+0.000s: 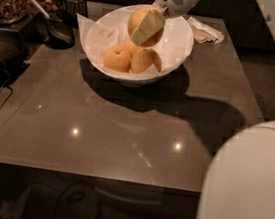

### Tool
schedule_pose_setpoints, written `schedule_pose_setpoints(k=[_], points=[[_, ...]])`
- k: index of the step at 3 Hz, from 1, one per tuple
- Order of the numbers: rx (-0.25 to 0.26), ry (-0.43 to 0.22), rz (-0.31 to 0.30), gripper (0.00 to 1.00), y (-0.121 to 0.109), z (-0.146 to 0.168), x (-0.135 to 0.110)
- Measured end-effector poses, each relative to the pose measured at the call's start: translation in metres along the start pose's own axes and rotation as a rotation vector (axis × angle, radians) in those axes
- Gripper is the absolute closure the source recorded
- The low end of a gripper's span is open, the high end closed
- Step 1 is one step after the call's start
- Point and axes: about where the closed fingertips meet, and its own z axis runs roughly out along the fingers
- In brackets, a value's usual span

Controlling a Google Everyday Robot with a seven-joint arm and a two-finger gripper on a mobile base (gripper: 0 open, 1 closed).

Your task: Pick orange from white bowl

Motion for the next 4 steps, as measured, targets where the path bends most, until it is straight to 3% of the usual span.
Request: schedule_pose_setpoints(k=[2, 4], points=[[-0.006, -0.021, -0.005, 1.0, 0.006, 0.0, -0.001], [-0.013, -0.176, 0.019, 1.0, 0.072, -0.025, -0.022]])
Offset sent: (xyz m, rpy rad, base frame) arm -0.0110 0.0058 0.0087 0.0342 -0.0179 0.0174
